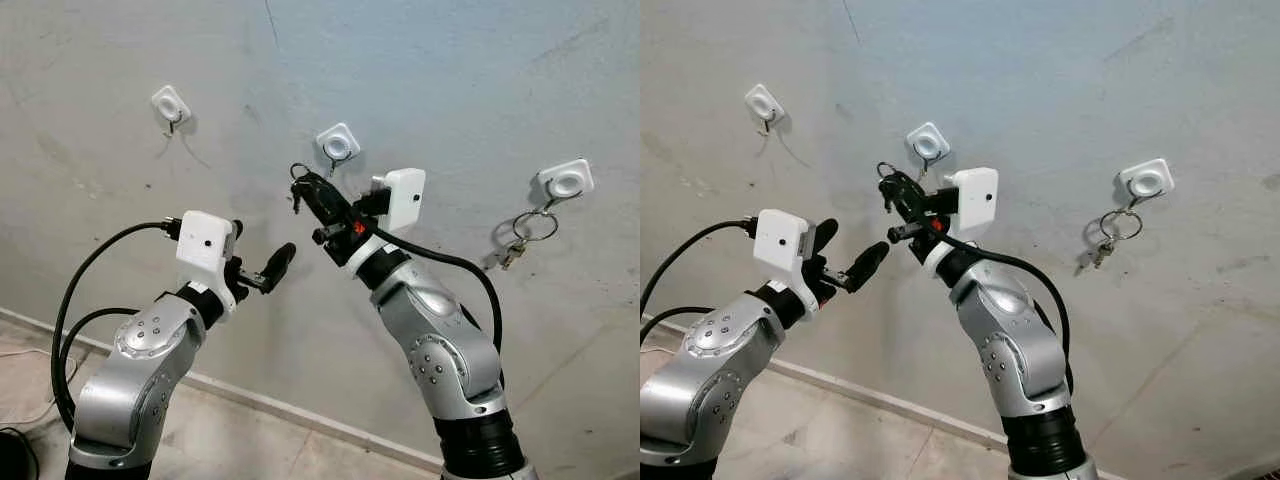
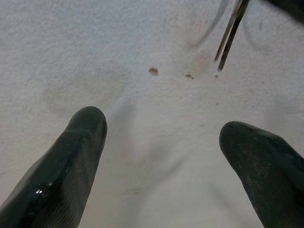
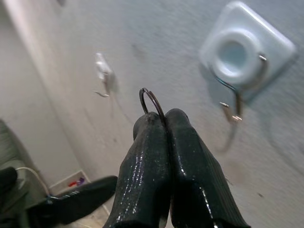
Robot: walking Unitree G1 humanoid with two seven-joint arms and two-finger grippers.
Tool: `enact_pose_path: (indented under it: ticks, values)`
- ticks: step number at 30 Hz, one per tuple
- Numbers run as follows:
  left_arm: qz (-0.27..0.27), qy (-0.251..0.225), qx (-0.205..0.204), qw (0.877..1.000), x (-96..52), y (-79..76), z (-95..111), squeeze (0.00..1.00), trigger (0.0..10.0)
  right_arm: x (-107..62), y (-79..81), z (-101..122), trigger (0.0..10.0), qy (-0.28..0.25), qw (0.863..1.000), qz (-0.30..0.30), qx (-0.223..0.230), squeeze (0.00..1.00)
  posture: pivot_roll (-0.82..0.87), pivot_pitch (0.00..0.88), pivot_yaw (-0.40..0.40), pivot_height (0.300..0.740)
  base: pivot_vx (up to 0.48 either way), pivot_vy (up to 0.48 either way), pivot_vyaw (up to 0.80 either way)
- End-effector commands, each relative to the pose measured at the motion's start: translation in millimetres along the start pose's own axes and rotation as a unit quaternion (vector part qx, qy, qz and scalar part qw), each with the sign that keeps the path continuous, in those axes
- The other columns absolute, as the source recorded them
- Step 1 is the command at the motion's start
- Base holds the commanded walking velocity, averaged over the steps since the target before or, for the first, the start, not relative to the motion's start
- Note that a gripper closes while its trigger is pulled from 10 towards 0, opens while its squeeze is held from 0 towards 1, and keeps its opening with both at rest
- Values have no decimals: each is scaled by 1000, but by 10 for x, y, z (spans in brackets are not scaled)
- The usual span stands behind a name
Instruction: Hang keys on a hook
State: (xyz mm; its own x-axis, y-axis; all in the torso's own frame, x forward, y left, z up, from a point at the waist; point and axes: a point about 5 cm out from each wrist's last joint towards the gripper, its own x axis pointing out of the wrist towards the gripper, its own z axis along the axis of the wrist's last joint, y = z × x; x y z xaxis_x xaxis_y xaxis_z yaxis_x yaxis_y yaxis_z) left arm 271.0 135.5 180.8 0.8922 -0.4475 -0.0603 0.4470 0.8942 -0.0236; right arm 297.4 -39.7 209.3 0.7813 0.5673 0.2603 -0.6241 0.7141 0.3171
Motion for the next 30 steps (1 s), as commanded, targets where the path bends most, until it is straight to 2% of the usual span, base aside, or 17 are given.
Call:
enact_pose_path:
  ticks: [1,20,30]
  values:
    - [-12,-3,2,1000,11,-32,43,0,10000,43,-9,37,10000,-8,1000,-9,-4,0,237,0,-16,740,0,0,0]
    - [-13,-2,0,1000,8,-38,44,0,10000,111,-81,-17,10000,-3,999,-52,13,0,238,0,-14,740,0,0,0]
    - [-20,-7,4,1000,-4,-34,77,0,10000,84,-189,-29,10000,-5,995,-84,47,0,237,0,-13,740,0,0,0]
